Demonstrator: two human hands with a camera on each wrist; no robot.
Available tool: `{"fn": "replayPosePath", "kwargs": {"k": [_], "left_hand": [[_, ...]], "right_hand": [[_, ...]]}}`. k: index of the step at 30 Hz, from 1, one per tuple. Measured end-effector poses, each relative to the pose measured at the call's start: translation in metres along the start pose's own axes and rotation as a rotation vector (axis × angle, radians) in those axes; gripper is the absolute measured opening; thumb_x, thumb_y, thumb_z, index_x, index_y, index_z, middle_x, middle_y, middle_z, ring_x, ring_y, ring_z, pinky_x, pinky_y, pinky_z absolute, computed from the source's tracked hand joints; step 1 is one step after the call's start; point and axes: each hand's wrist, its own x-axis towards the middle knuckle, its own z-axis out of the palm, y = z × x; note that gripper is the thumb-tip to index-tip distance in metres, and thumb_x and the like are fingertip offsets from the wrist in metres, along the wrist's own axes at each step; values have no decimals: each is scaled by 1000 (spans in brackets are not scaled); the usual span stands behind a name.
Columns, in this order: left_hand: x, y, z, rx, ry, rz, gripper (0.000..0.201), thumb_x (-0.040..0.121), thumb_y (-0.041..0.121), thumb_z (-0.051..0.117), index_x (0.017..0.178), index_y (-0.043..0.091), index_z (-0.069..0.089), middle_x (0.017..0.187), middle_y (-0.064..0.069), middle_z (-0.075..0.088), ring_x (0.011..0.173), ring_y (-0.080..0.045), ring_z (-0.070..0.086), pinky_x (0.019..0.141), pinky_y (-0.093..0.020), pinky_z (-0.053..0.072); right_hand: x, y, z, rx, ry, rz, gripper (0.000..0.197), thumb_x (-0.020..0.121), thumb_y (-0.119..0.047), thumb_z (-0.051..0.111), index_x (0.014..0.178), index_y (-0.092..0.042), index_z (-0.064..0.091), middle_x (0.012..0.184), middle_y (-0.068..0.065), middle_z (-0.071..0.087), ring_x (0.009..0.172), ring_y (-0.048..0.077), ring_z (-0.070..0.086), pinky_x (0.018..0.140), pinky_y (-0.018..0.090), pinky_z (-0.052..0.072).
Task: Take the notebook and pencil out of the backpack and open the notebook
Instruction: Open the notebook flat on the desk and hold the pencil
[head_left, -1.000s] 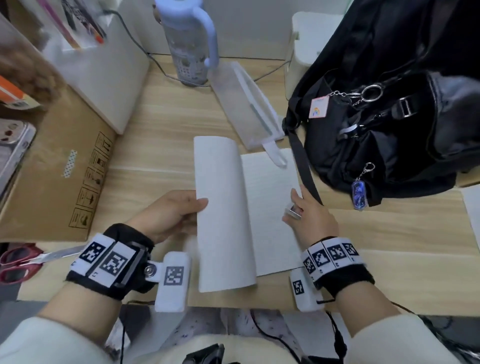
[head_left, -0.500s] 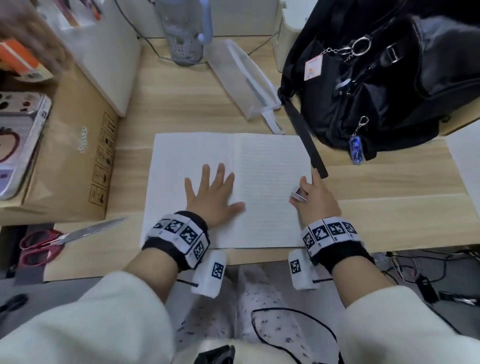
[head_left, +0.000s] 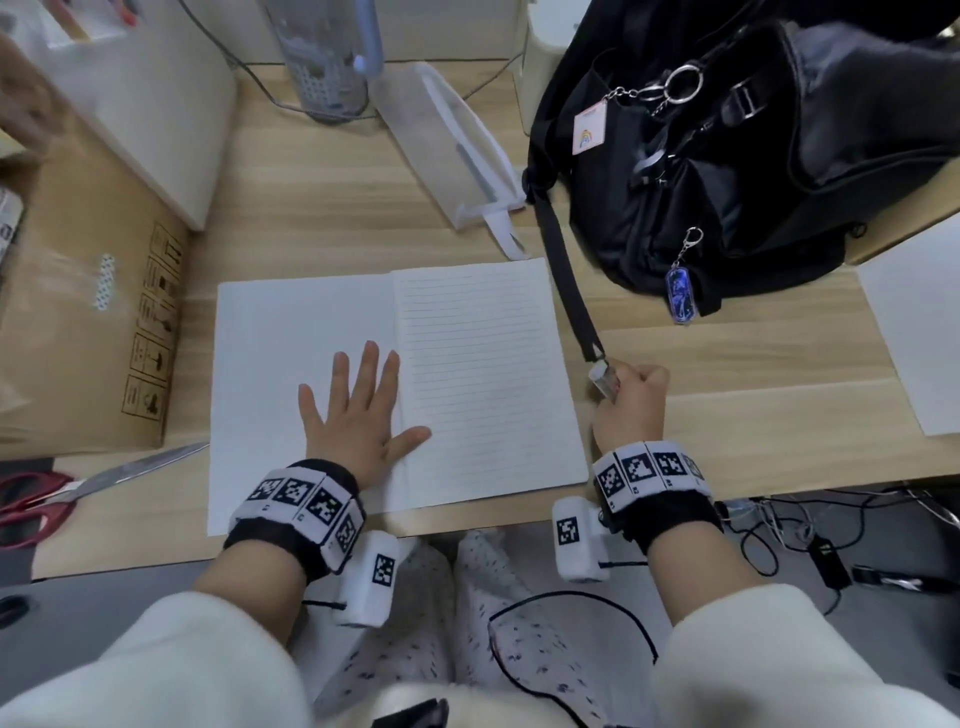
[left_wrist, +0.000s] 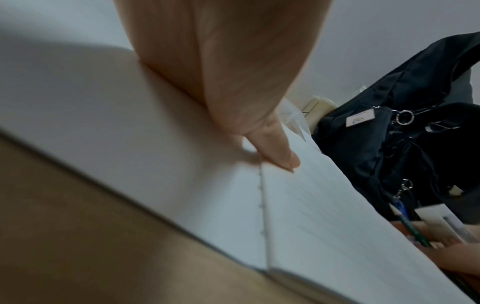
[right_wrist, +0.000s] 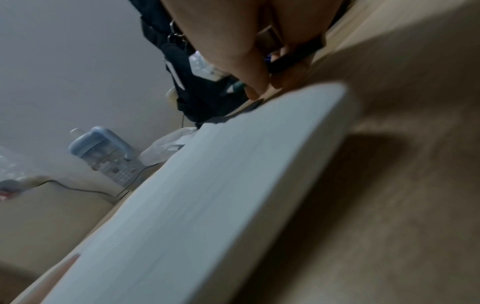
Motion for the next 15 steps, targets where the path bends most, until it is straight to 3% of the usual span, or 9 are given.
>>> {"fn": "replayPosePath", "kwargs": {"k": [3,6,9,11,13,15], "left_hand": [[-3,-2,-2,-17,-16,-22,86,85,66,25,141,28,-28,136,12,-43,139,-24,-32,110,-61,-12],[-3,0,-2,-27,-5,-19,87,84,66,26,141,27,-27,136,12,-43,139,-24,-32,109,-61,-13],[-3,-1,-1,-21,1,-16,87,83,67,26,142,27,-25,140,11,-41,140,-25,-32,109,-61,-13],[-2,-2,-2,-13,3,-16,88,83,67,27,143,27,-24,148,8,-37,140,-25,-31,110,-61,-12],[-1,-3,-3,-11,11,-18,90,82,68,29,143,28,-22,154,5,-30,141,-24,-29,110,-61,-11],[-1,-4,-5,-20,28,-21,91,80,69,33,144,29,-19,155,6,-26,142,-23,-27,111,-60,-9]], "right_hand": [[3,-1,1,-107,-52,-18,29,88,5,41,106,-2,62,97,11,38,80,19,40,70,14,27],[5,-8,7,-131,-83,-21,19,87,-1,45,86,-5,63,89,13,43,76,26,46,67,26,30],[6,-7,7,-182,-182,-71,23,89,-17,53,108,-8,63,94,17,54,87,30,54,68,25,31],[4,-2,5,-166,-225,-100,24,89,-22,54,109,-13,63,98,15,58,91,27,56,68,25,33],[2,4,0,-39,-171,-81,15,89,-21,52,98,-20,63,92,6,60,86,21,55,67,25,38],[3,10,-5,28,-52,3,22,91,-19,49,109,-17,60,98,4,61,93,21,55,77,26,39]]}}
